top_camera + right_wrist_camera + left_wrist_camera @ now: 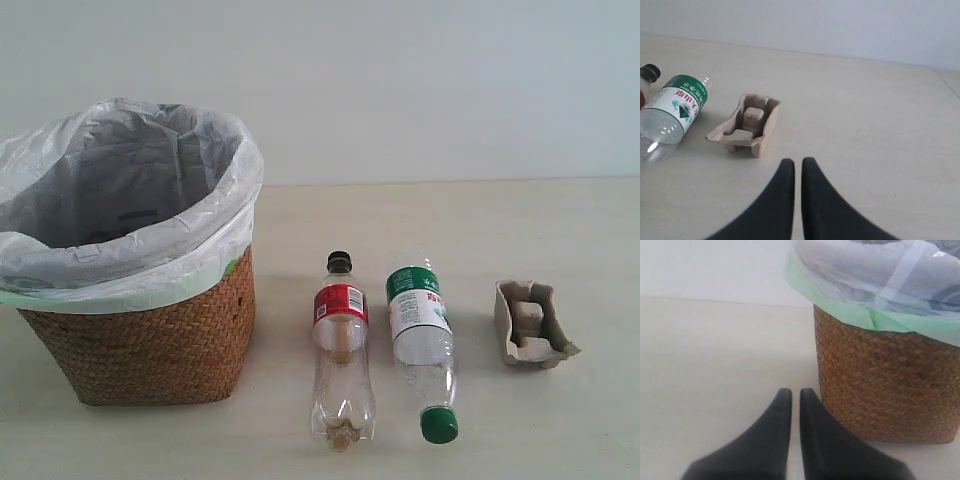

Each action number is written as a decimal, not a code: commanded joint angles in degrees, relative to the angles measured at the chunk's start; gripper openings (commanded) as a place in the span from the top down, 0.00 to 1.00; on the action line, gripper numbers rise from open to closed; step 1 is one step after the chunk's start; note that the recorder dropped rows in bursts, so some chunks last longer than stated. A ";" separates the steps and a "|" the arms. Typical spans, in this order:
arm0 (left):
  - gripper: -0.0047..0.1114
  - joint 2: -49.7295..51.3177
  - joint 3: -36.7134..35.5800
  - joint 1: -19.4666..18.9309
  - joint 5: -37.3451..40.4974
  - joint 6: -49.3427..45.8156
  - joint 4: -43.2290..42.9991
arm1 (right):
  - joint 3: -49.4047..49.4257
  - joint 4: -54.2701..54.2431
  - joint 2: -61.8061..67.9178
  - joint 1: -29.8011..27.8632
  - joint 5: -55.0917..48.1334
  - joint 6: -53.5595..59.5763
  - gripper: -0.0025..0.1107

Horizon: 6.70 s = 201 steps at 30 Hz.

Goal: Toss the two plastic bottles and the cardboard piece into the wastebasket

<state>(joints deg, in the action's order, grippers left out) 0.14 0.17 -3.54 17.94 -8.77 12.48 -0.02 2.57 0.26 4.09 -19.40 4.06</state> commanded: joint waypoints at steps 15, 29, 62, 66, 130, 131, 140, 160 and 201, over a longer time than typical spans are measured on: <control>0.91 -0.14 -0.17 -0.19 -0.15 0.50 -0.11 | 0.02 -0.34 -0.26 -0.08 40.51 -19.27 0.97; 0.91 -0.14 -0.17 -0.19 -0.15 0.50 -0.11 | -17.96 2.04 2.36 -0.08 29.59 -22.04 0.97; 0.91 -0.14 -0.17 -0.19 -0.15 0.50 -0.11 | -48.79 -23.18 81.99 -0.08 -6.99 10.88 0.06; 0.91 -0.14 -0.17 -0.19 -0.15 0.50 -0.11 | -48.79 -24.30 88.43 -0.08 -3.45 11.07 0.06; 0.91 -0.14 -0.17 -0.19 -0.15 0.50 -0.11 | -52.07 -21.27 89.95 5.01 -0.92 10.95 0.97; 0.91 -0.14 -0.17 -0.19 -0.15 0.50 -0.11 | -52.07 -21.27 88.12 5.01 -0.74 10.95 0.97; 0.91 -0.14 -0.17 -0.19 -0.15 0.50 -0.11 | -58.39 -10.25 76.68 5.01 -4.46 6.70 0.98; 0.91 -0.14 -0.17 -0.19 -0.15 0.50 -0.11 | -65.41 31.02 76.52 5.01 -19.56 -31.53 0.98; 0.91 -0.14 -0.17 -0.19 -0.15 0.50 -0.11 | -105.24 -5.55 102.34 33.61 -50.56 -20.62 0.09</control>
<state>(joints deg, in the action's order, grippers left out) 0.14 0.17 -3.54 17.94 -8.77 12.48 -104.58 -5.97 102.94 37.74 -65.93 -16.05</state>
